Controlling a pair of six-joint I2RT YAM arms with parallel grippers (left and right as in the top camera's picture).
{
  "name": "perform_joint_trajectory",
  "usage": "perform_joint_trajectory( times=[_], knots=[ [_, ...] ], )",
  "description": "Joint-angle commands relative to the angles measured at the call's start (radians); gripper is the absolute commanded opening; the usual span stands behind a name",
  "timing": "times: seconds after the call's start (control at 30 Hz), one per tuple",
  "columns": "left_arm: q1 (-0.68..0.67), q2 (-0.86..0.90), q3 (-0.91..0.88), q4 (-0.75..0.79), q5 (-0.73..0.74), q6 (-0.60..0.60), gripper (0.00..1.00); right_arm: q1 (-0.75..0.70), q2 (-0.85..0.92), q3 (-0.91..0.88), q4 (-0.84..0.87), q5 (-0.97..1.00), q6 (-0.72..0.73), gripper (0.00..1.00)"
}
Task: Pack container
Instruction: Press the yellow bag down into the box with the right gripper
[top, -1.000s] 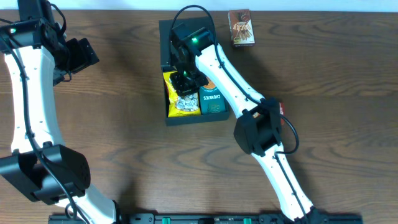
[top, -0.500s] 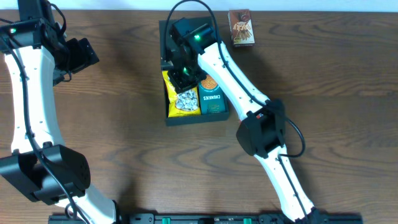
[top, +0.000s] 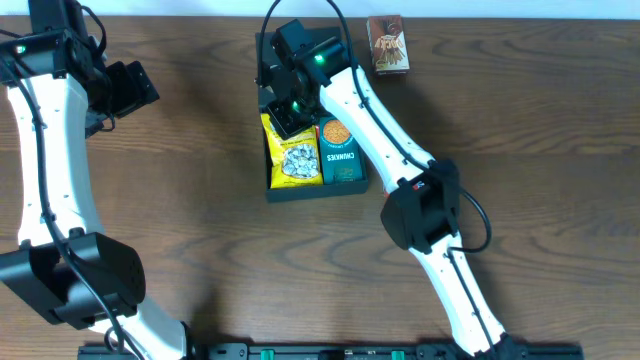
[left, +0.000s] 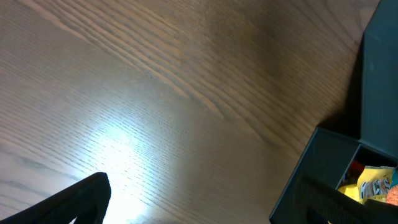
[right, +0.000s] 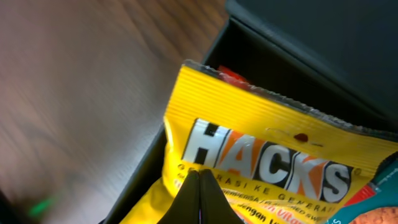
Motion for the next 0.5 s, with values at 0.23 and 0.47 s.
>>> perform_joint_trajectory(
  times=[0.23, 0.47],
  knots=[
    [0.007, 0.0, -0.001, 0.003, 0.0, 0.02, 0.95, 0.004, 0.09, -0.005, 0.044, -0.013, -0.011, 0.01],
    [0.006, 0.0, -0.001, 0.003, 0.0, 0.017, 0.95, 0.004, 0.098, -0.007, 0.089, -0.043, -0.003, 0.02]
  ],
)
